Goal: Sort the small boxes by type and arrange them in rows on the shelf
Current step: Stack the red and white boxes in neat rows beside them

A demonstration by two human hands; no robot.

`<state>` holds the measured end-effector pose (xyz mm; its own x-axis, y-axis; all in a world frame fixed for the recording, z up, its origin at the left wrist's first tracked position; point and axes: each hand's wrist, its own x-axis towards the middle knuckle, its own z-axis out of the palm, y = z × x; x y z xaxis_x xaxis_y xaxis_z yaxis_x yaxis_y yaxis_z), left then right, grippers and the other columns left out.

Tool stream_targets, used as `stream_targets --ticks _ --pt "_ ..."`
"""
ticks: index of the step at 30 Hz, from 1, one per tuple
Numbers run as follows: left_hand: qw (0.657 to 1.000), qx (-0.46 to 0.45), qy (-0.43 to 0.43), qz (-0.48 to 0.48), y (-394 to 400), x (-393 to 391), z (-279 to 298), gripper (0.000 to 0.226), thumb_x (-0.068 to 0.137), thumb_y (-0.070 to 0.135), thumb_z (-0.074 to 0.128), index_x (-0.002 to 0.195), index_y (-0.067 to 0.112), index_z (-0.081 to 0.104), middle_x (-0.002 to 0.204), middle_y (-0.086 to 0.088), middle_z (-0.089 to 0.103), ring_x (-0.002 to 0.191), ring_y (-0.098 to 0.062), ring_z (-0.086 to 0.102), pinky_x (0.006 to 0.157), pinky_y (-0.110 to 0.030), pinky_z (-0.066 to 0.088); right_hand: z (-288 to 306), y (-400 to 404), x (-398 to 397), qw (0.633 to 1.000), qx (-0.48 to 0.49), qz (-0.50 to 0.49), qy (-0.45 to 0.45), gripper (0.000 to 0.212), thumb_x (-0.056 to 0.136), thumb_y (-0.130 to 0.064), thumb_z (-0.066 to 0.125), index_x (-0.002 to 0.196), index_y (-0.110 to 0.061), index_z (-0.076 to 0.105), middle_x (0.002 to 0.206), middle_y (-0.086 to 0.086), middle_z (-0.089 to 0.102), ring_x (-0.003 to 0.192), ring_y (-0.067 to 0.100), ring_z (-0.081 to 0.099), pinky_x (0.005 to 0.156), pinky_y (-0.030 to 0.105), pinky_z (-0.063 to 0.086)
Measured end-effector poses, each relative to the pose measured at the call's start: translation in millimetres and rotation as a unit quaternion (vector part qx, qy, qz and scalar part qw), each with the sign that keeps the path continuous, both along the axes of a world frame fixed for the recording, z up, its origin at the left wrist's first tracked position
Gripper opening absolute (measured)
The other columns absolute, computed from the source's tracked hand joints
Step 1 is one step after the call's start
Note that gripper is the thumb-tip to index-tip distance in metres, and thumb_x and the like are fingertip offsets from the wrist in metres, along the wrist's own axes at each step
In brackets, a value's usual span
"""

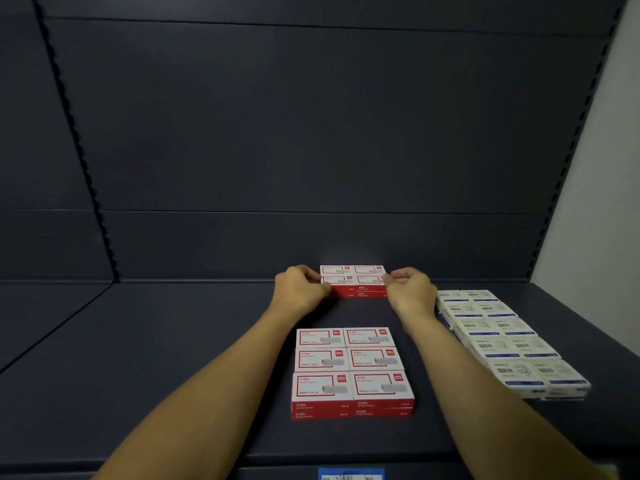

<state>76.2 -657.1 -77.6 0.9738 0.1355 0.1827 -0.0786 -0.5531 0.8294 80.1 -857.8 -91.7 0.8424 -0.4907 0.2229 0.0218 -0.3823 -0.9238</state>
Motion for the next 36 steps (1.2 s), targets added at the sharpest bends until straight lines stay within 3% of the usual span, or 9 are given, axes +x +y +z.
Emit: stream_targets --ticks 5,9,14,18,21,24,32,36 --pt "0.998 -0.055 0.019 0.027 1.6 4.8 -0.1 0.008 0.089 0.025 0.070 0.090 0.018 0.074 0.093 -0.001 0.073 0.079 -0.010 0.066 0.068 -0.021 0.048 1.1 -1.7 3.2 1.000 0.018 -0.003 0.016 0.008 0.087 -0.028 0.069 0.090 -0.024 0.063 0.094 0.003 0.074 0.088 0.025 0.071 0.089 0.042 0.057" --pt "0.996 -0.081 0.023 0.023 2.4 6.6 -2.4 0.009 0.090 0.023 0.072 0.084 0.018 0.075 0.085 -0.002 0.074 0.074 -0.016 0.070 0.078 -0.032 0.060 -0.8 -2.3 6.6 0.999 0.027 0.003 0.035 0.007 0.082 -0.027 0.070 0.086 -0.028 0.064 0.095 0.002 0.074 0.090 0.028 0.071 0.088 0.042 0.058" --pt "0.996 -0.087 0.022 0.020 2.3 4.8 -1.0 0.010 0.090 0.021 0.073 0.081 0.018 0.075 0.083 0.000 0.074 0.075 -0.015 0.071 0.078 -0.031 0.060 -1.4 -2.7 4.3 0.998 0.038 0.001 0.042 0.014 0.079 -0.028 0.072 0.076 -0.033 0.059 0.094 0.000 0.074 0.089 0.026 0.071 0.086 0.041 0.059" --pt "0.996 -0.074 0.035 0.028 2.7 -1.1 3.7 0.009 0.090 0.021 0.073 0.082 0.017 0.075 0.085 -0.001 0.073 0.074 -0.013 0.069 0.074 -0.028 0.058 6.1 3.6 -10.4 0.998 0.032 0.004 0.046 0.011 0.083 -0.024 0.073 0.092 -0.025 0.067 0.099 0.002 0.073 0.087 0.025 0.071 0.083 0.039 0.060" --pt "0.996 -0.066 0.050 0.033 6.7 -8.3 5.9 0.009 0.090 0.022 0.074 0.083 0.016 0.074 0.087 -0.003 0.073 0.072 -0.013 0.067 0.068 -0.026 0.055 11.0 4.5 -23.0 0.997 0.036 0.012 0.060 0.016 0.086 -0.020 0.072 0.101 -0.017 0.068 0.098 0.004 0.071 0.079 0.022 0.071 0.067 0.029 0.057" --pt "0.995 -0.074 0.068 0.029 11.6 -16.7 9.9 0.008 0.089 0.021 0.075 0.087 0.014 0.073 0.089 -0.004 0.072 0.077 -0.015 0.068 0.064 -0.025 0.054 15.5 3.6 -34.8 0.996 0.042 0.033 0.073 0.016 0.088 -0.019 0.071 0.102 -0.014 0.066 0.094 0.005 0.071 0.064 0.017 0.066 0.051 0.022 0.045" --pt "0.994 -0.043 0.101 0.004 20.4 -38.1 17.2 0.013 0.086 0.023 0.078 0.090 0.013 0.072 0.089 -0.003 0.074 0.082 -0.017 0.072 0.079 -0.034 0.060 20.8 6.8 -60.9 0.993 0.039 0.062 0.096 0.017 0.086 -0.016 0.074 0.100 -0.012 0.065 0.092 0.006 0.071 0.072 0.017 0.070 0.055 0.025 0.051" --pt "0.993 -0.033 0.111 -0.008 24.2 -48.6 19.0 0.011 0.086 0.021 0.078 0.090 0.011 0.074 0.089 -0.004 0.075 0.083 -0.018 0.072 0.084 -0.038 0.060 21.9 8.4 -70.5 0.992 0.039 0.070 0.100 0.011 0.084 -0.013 0.074 0.086 -0.015 0.063 0.087 0.006 0.072 0.072 0.018 0.070 0.069 0.035 0.061"
